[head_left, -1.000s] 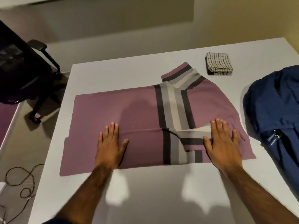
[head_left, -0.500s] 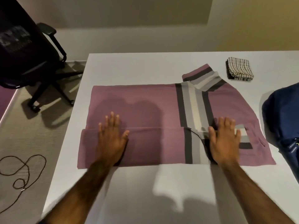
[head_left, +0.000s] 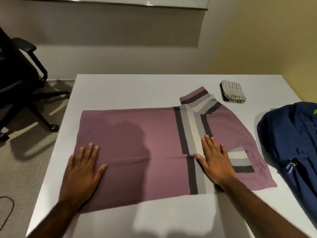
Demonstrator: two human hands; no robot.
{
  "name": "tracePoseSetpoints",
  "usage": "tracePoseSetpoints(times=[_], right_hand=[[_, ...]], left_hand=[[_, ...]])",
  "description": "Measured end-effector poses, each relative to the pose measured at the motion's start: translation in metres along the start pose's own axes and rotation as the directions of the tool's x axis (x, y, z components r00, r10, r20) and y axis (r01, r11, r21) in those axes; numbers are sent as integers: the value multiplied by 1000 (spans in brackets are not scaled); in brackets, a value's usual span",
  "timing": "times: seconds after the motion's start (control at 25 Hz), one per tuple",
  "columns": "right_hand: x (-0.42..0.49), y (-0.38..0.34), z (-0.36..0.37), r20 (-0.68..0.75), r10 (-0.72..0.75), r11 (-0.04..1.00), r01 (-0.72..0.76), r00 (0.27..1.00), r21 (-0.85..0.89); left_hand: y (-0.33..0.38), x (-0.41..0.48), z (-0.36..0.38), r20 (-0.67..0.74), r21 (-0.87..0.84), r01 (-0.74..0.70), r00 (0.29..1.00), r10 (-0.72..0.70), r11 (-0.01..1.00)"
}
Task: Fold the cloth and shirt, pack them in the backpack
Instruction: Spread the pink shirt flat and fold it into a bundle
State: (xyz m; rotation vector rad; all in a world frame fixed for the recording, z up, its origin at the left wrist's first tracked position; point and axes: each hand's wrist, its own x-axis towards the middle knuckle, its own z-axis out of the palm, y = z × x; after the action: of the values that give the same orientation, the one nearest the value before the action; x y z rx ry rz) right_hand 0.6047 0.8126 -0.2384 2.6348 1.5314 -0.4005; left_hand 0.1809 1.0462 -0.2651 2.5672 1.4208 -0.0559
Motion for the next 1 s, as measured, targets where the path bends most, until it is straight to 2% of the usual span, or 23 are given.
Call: tracePoseSetpoints(times=[0.16,0.32,0.44,0.56,0.8,1.0], right_hand=[[15,41,-18,42,-54,990,48,998,134],[54,82,-46,37,-28,999,29,999,-20],[105,84,-77,-58,-112,989,106,992,-101],[165,79,-100,-103,-188,968,167,977,-187],[266,74,-122,74,-178,938,192,981,-287],[287,75,-117,90,-188,936,206,978,-287]], left_hand=[[-12,6,-10,31,-11,97,995,-96,995],[9,51,-30,-28,2,24,999,-24,1000],[29,117,-37,-5,-52,-30,1000,30,998],[43,174,-40,88,-31,-63,994,65,998],[21,206,-53,172,33,-5,985,-1,999],[-4,207,-57,193,39,-44,981,36,998]])
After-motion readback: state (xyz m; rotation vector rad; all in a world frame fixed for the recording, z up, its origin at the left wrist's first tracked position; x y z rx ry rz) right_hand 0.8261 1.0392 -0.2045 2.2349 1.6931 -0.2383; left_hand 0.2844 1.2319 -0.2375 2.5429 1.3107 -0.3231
